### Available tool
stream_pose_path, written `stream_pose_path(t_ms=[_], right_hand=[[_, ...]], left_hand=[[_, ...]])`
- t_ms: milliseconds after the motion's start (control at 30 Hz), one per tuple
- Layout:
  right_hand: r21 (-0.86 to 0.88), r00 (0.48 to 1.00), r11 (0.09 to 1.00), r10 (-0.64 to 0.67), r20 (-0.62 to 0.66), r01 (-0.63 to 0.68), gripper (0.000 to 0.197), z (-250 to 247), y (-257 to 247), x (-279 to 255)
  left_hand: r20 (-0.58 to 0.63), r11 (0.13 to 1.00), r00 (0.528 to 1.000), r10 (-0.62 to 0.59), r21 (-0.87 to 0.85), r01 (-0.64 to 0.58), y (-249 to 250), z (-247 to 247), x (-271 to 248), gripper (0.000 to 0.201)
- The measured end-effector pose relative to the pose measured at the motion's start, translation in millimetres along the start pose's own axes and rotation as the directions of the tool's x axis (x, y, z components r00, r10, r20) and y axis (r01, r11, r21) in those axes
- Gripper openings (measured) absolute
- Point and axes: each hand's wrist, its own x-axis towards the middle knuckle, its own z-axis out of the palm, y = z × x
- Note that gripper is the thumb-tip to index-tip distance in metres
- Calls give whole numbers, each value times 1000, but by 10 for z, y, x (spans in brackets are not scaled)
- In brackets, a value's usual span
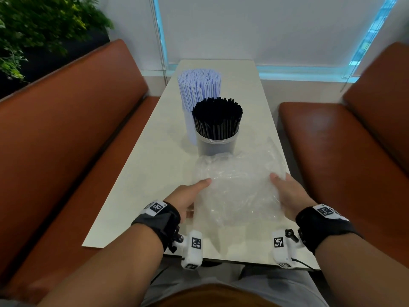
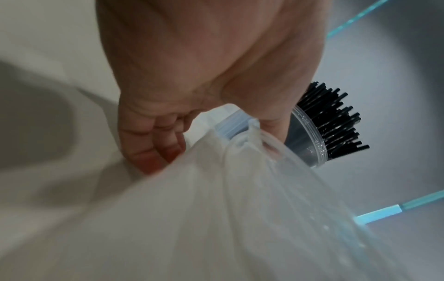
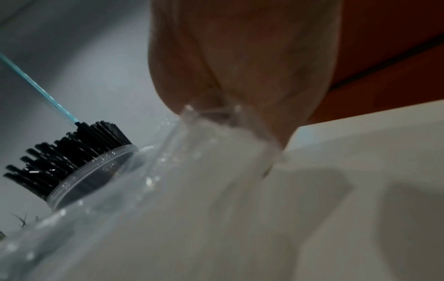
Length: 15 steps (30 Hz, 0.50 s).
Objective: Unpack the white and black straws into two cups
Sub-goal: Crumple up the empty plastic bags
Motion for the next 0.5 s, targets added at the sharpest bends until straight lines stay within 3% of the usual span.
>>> stream_pose_path(t_ms=[67,167,267,400,433,500], right_hand=[[62,998,997,32,47,-35,25,-32,-38,-46],[-9,973,995,102,206,-102,35,-156,-88,-101],[-4,922,992,116,369,-123,50,-253,-128,-162],[116,949,993,-44,313,8,42,-139,-138,-222],[95,953,993,-93,290,68,36,-83,-146,-253],[28,932,985,-170,319,170,28,33,-162,-347]], left_hand=[[63,1000,998,12,11,-13,17,35,-10,52],[44,986,985,169,-19,-168,106,50,-39,28],[106,960,954,279,-37,-277,202,-6,-145,31],[234,922,899,369,-214,-323,259,-136,-247,42],[226,905,891,395,-264,-334,287,-158,-257,41],[97,908,915,392,-199,-368,370,-172,-356,26]])
